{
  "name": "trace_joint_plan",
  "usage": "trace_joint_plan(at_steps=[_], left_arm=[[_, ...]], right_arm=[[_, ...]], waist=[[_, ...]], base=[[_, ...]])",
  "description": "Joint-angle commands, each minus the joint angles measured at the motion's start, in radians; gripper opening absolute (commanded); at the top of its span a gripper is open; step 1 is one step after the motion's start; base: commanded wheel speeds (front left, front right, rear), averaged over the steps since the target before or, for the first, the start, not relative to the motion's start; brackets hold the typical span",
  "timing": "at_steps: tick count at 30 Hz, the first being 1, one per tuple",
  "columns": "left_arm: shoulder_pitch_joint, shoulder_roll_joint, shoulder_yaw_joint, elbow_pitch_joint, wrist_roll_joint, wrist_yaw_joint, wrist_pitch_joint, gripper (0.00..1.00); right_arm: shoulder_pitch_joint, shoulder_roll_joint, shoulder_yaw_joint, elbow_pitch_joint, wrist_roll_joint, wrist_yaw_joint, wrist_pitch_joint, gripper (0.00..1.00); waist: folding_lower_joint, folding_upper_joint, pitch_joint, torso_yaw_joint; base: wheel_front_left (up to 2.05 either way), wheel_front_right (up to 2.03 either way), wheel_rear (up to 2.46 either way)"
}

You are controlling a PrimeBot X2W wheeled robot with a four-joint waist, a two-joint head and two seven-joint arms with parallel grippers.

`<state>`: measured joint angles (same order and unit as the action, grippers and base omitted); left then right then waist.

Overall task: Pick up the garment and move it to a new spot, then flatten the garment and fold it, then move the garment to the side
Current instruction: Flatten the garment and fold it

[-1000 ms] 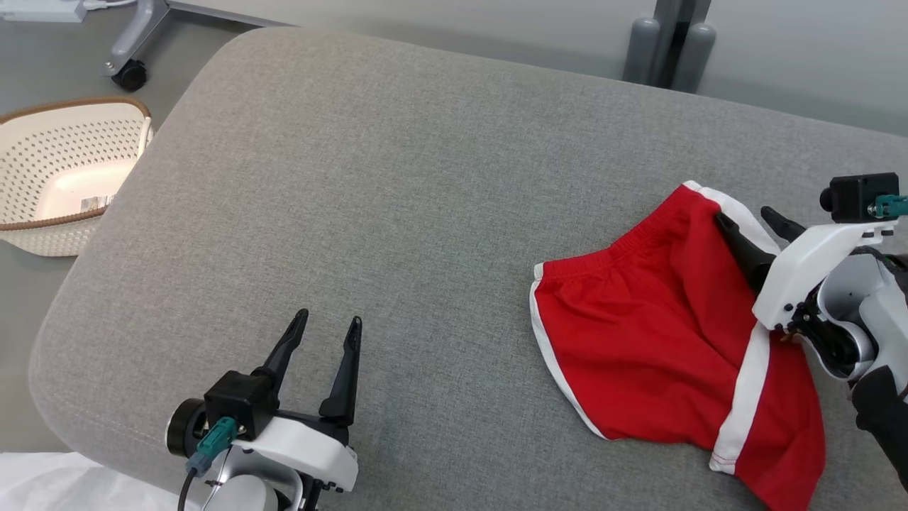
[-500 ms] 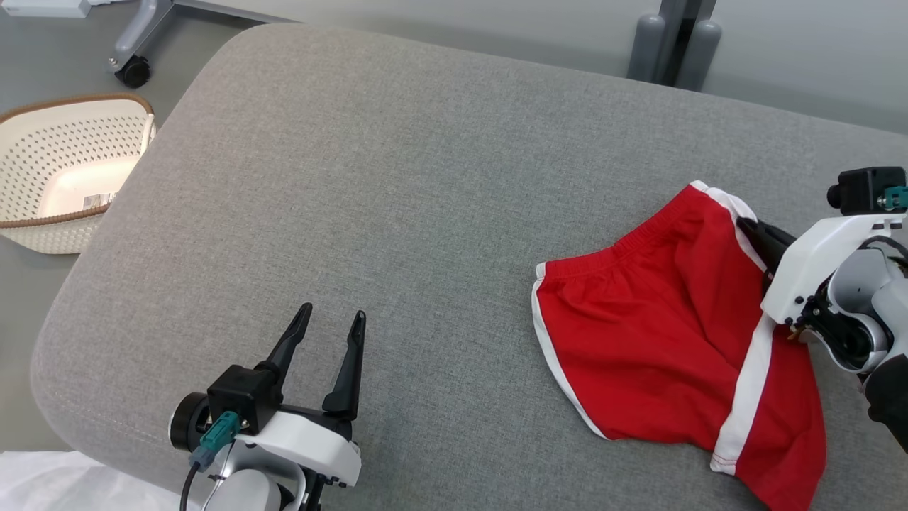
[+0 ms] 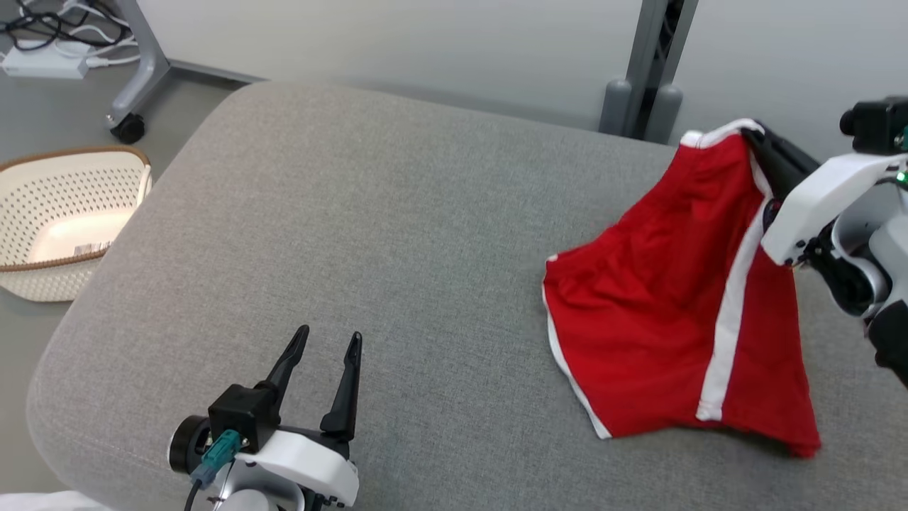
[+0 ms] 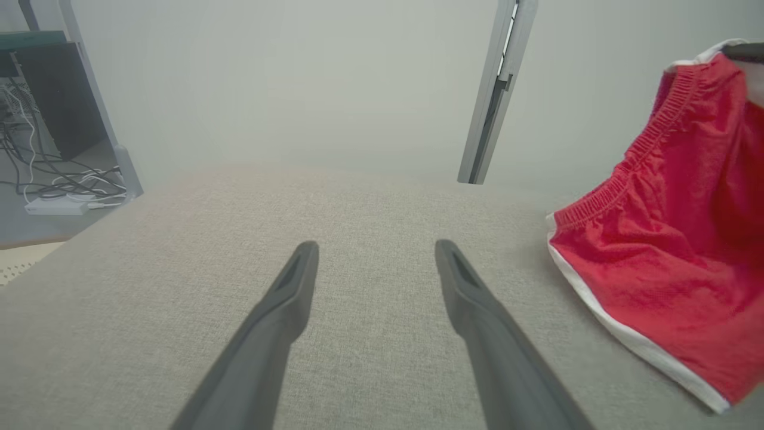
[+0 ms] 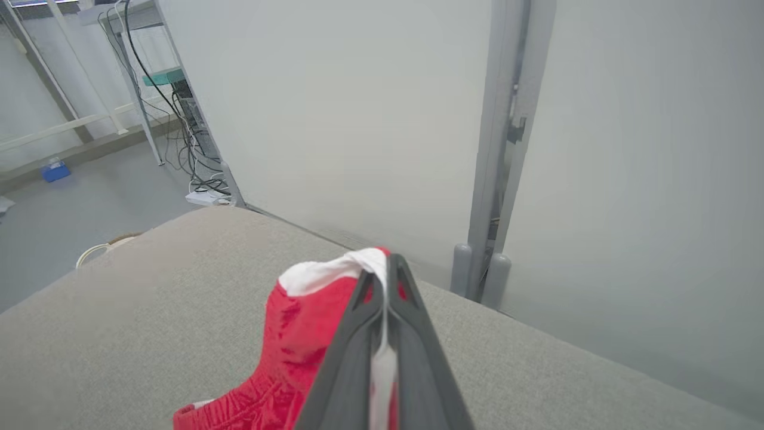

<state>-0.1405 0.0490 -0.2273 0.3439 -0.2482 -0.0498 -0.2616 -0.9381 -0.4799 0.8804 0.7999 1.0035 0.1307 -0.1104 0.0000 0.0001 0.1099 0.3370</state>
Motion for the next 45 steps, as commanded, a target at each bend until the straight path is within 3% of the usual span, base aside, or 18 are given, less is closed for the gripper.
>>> trace_joint_plan(at_steps=[1,8,11,13,16,24,31,32,33,39,45], left_arm=[[0.013,0.004,0.005,0.003,0.001,0.006,-0.003,1.00],[0.033,0.004,0.004,-0.001,0.001,0.010,-0.003,1.00],[0.042,0.004,0.003,-0.007,-0.009,0.014,-0.003,1.00],[0.043,0.004,0.005,-0.009,-0.010,0.015,-0.003,1.00],[0.051,0.004,0.009,-0.014,-0.014,0.016,-0.003,1.00],[0.043,0.004,0.012,-0.013,-0.013,0.015,-0.003,1.00],[0.023,0.003,0.006,-0.007,-0.019,0.009,-0.003,1.00],[0.021,0.003,0.005,-0.006,-0.020,0.009,-0.003,1.00],[0.020,0.003,0.005,-0.003,-0.020,0.010,-0.003,1.00],[0.031,0.004,0.012,0.006,-0.009,0.009,-0.003,1.00],[0.040,0.003,0.034,-0.006,-0.002,0.010,-0.003,1.00]], right_arm=[[-0.036,-0.010,0.014,0.019,-0.023,0.000,-0.029,0.00],[-0.201,-0.015,0.041,0.128,-0.152,0.000,-0.128,0.00],[-0.309,0.004,0.011,0.166,-0.282,0.000,-0.156,0.00],[-0.330,0.007,-0.003,0.144,-0.325,0.000,-0.156,0.00],[-0.232,0.062,0.002,0.047,-0.422,0.000,-0.153,0.00],[-0.027,0.121,0.344,-0.106,-0.294,0.000,-0.093,0.00],[0.063,0.142,0.402,-0.198,-0.250,0.000,-0.013,0.00],[0.071,0.147,0.402,-0.211,-0.263,0.000,-0.005,0.45],[0.082,0.150,0.401,-0.221,-0.253,0.000,0.008,1.00],[0.101,0.128,0.401,-0.263,-0.207,0.000,0.067,1.00],[0.066,0.083,0.401,-0.232,-0.143,0.000,0.017,1.00]], waist=[[0.0000,-0.0001,-0.035,-0.005],[0.0000,-0.0001,-0.070,-0.005],[0.0000,-0.0001,-0.073,0.000],[0.0000,-0.0001,-0.071,0.001],[0.0000,-0.0001,-0.074,0.004],[0.0000,-0.0001,-0.067,0.001],[0.0000,-0.0001,-0.042,0.004],[0.0000,-0.0001,-0.041,0.004],[0.0000,-0.0001,-0.041,0.003],[0.0000,-0.0001,-0.063,-0.031],[0.0000,-0.0001,-0.094,-0.108]], base=[[0.00,0.00,0.00],[0.00,0.00,0.00],[0.00,0.00,0.00],[0.00,0.00,0.00],[0.00,0.00,0.00],[0.00,0.00,0.00],[0.00,0.00,0.00],[0.00,0.00,0.00],[0.00,0.00,0.00],[0.00,0.00,0.00],[0.00,0.00,0.00]])
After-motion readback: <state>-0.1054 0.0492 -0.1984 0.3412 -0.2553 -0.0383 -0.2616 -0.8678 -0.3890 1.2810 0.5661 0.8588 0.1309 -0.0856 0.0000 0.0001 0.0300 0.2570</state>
